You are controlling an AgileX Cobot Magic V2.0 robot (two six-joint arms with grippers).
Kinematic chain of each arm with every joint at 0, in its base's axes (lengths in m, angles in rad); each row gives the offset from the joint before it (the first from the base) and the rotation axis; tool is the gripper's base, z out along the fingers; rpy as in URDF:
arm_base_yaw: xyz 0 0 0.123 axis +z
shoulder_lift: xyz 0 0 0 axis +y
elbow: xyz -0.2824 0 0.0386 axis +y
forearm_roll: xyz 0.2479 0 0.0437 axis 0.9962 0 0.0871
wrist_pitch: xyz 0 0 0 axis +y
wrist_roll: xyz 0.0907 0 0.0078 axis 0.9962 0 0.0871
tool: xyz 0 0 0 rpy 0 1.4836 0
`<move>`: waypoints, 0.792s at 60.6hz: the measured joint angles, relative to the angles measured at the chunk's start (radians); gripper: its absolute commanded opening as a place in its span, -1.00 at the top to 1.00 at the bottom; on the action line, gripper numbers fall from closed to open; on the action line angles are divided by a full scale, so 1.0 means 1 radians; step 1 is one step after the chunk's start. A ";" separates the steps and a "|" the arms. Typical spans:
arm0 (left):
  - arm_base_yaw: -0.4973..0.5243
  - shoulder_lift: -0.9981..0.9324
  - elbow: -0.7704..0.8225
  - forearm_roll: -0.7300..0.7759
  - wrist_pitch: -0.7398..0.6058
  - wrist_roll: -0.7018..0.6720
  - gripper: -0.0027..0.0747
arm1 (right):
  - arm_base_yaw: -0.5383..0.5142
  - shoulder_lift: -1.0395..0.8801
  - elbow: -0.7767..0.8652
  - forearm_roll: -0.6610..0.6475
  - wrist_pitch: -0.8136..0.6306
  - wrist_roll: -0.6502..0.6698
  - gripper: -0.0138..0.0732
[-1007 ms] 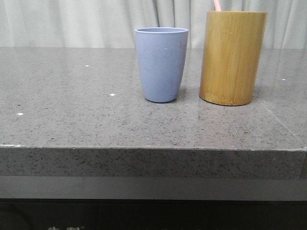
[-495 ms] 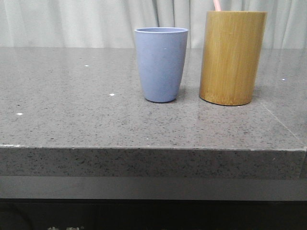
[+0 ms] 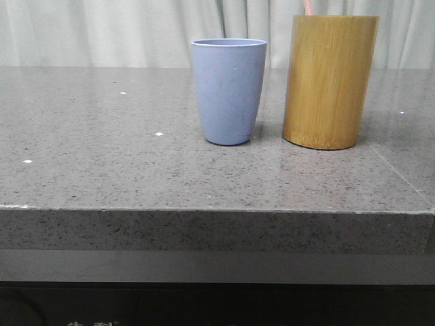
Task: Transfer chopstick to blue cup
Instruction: 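Move the right gripper down to the pink stick and grasp it, then pull the pink stick up out of the bamboo cup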
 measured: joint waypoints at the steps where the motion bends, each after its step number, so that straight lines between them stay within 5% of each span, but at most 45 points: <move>1: 0.000 0.000 0.000 0.000 0.000 0.000 0.98 | 0.000 0.009 -0.006 0.000 0.000 0.000 -0.61; 24: 0.000 0.000 0.000 0.000 0.000 0.000 0.98 | 0.001 0.063 -0.043 -0.023 -0.024 -0.002 0.78; 32: 0.000 0.000 0.000 0.000 0.000 0.000 0.98 | 0.001 0.063 -0.043 -0.050 -0.026 -0.004 0.96; 48: 0.000 0.000 0.000 0.000 0.000 0.000 0.98 | 0.001 -0.017 -0.043 -0.111 -0.040 -0.006 0.96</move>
